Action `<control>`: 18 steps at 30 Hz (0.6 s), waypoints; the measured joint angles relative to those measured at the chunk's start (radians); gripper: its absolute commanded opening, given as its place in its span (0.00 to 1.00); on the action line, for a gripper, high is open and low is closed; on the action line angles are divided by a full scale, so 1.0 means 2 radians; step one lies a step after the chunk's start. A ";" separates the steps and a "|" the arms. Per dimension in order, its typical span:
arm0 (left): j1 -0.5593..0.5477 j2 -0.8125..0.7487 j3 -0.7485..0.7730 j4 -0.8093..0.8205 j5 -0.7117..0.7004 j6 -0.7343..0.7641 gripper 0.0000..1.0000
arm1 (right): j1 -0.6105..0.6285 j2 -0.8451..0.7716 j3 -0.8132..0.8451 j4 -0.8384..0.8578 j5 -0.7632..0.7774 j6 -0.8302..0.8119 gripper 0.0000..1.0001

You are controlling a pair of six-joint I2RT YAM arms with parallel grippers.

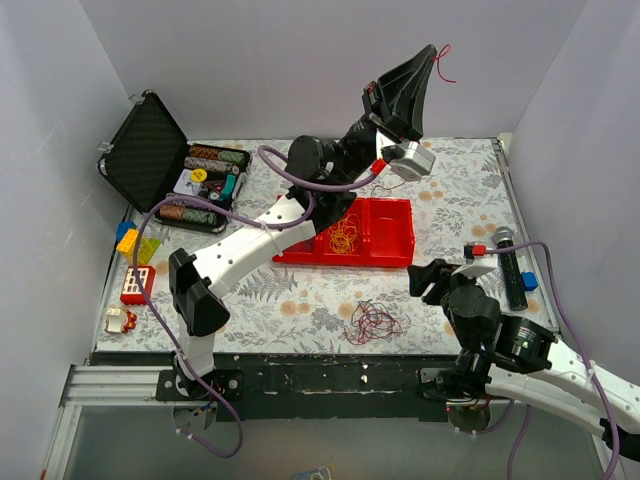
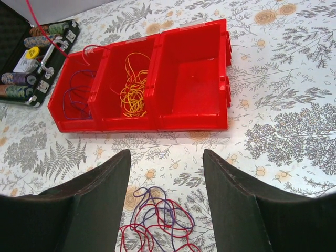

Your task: Untangle the cables

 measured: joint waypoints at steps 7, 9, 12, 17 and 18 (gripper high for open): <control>0.000 0.002 0.022 0.010 0.001 0.004 0.00 | 0.000 -0.014 -0.007 -0.011 0.002 0.001 0.65; 0.000 0.002 0.035 0.014 0.004 0.007 0.00 | 0.000 -0.015 -0.007 -0.011 0.002 0.002 0.65; 0.000 0.004 0.059 0.017 0.008 0.012 0.00 | 0.000 -0.016 -0.008 -0.013 0.002 0.004 0.65; 0.000 0.005 0.083 0.027 0.018 0.019 0.00 | 0.000 -0.016 -0.008 -0.020 0.001 0.010 0.65; 0.000 0.006 0.085 0.030 0.019 0.020 0.00 | 0.000 -0.016 -0.009 -0.022 0.001 0.011 0.65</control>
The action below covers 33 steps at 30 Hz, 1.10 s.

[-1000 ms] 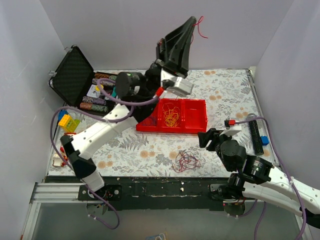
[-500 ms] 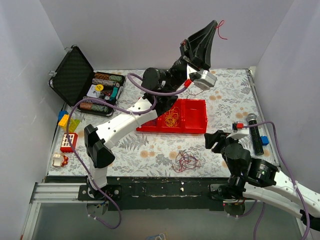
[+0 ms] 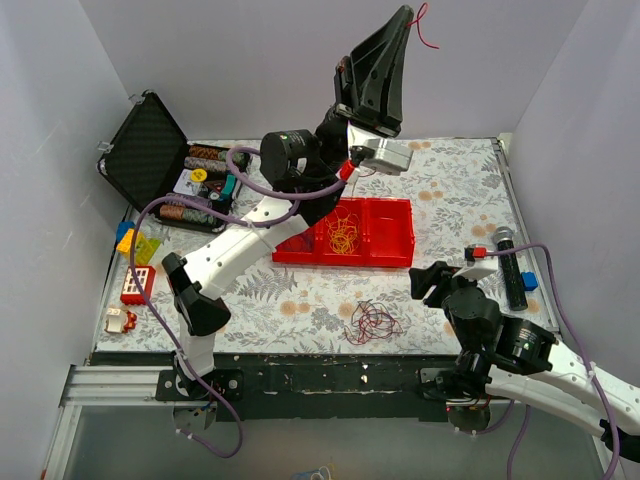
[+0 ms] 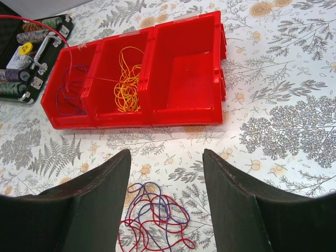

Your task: Untangle the cables

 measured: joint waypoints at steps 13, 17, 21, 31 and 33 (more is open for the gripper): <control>0.000 0.034 0.002 0.011 0.008 0.002 0.00 | 0.000 -0.007 -0.007 -0.009 -0.002 0.004 0.65; 0.000 0.057 0.007 0.008 0.010 0.002 0.00 | 0.000 -0.014 -0.008 -0.011 -0.002 0.005 0.64; 0.004 0.076 0.018 0.001 0.013 0.002 0.00 | 0.000 -0.020 -0.008 -0.011 -0.002 0.006 0.65; 0.028 0.095 0.043 -0.005 0.016 0.002 0.00 | 0.000 -0.034 -0.017 -0.016 0.000 0.008 0.64; 0.035 0.095 0.043 -0.005 0.019 0.002 0.00 | 0.000 -0.037 -0.017 -0.017 0.001 0.009 0.64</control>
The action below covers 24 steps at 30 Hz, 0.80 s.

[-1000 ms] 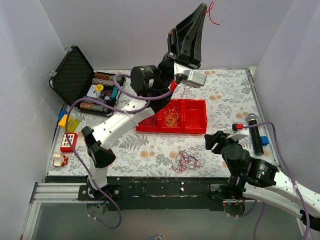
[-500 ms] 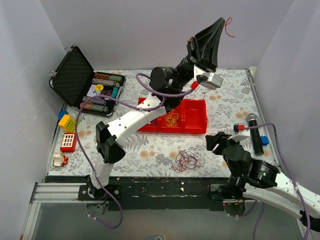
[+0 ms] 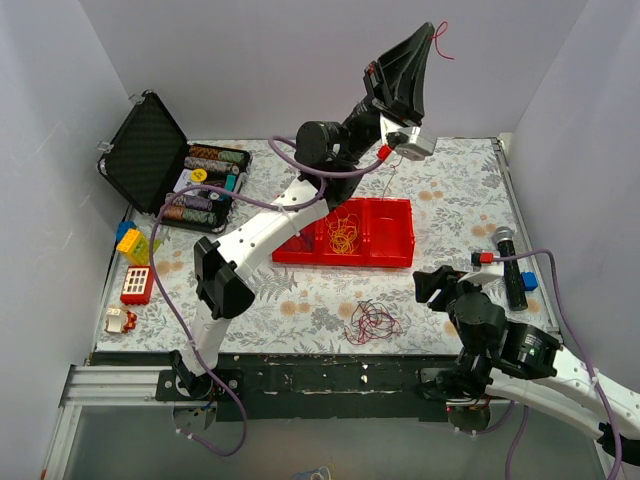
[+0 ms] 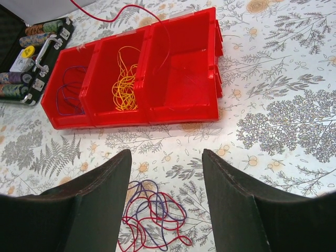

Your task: Untangle the cables

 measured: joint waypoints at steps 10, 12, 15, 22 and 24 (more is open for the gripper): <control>0.015 0.001 0.001 0.001 0.002 -0.005 0.00 | 0.000 0.000 -0.007 -0.001 0.000 0.002 0.64; 0.015 0.006 0.008 0.001 0.003 -0.005 0.00 | 0.000 0.001 -0.007 -0.001 0.000 0.002 0.64; 0.015 0.010 0.011 0.000 0.003 -0.005 0.00 | 0.000 0.002 -0.007 -0.001 0.000 0.002 0.63; 0.015 0.009 -0.017 0.014 -0.005 -0.010 0.00 | 0.000 -0.001 -0.007 -0.001 0.000 0.002 0.63; 0.015 0.007 -0.040 0.017 -0.011 -0.012 0.00 | 0.000 -0.004 -0.007 -0.001 0.000 0.002 0.63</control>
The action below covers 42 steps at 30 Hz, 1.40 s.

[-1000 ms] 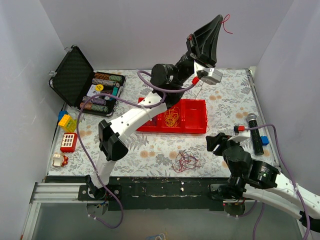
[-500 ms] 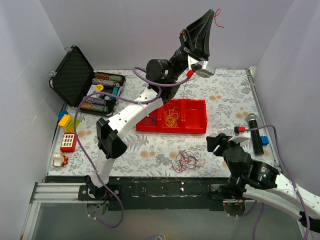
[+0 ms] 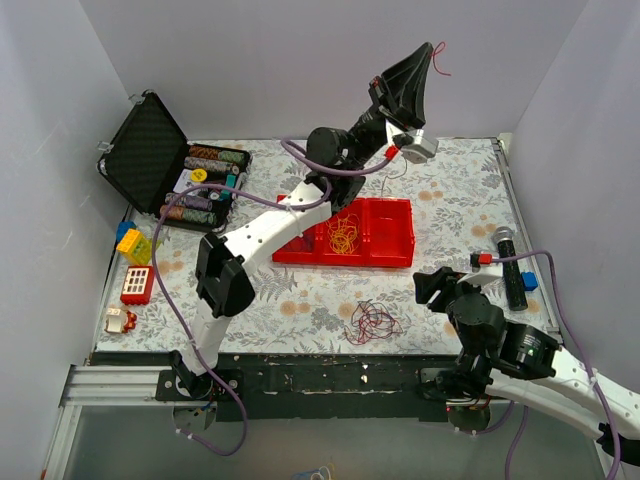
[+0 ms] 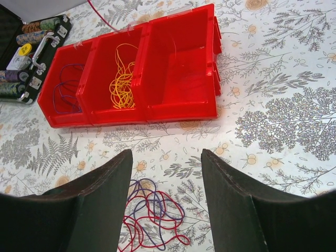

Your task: Untangle the cables

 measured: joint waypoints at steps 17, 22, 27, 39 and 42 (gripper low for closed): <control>-0.006 -0.039 -0.222 0.008 -0.103 -0.079 0.00 | 0.000 -0.013 0.000 -0.010 0.000 0.002 0.62; -0.007 -0.043 -0.190 0.008 -0.121 -0.106 0.00 | 0.000 -0.017 0.000 -0.012 0.000 0.002 0.62; -0.007 -0.042 -0.181 0.013 -0.133 -0.109 0.00 | 0.000 -0.020 0.000 -0.019 0.002 0.003 0.62; 0.001 0.020 -0.169 -0.005 -0.163 -0.135 0.00 | 0.000 -0.028 0.000 -0.023 0.006 0.004 0.62; 0.002 0.029 -0.170 -0.023 -0.174 -0.150 0.00 | 0.000 -0.028 0.000 -0.024 0.006 0.004 0.62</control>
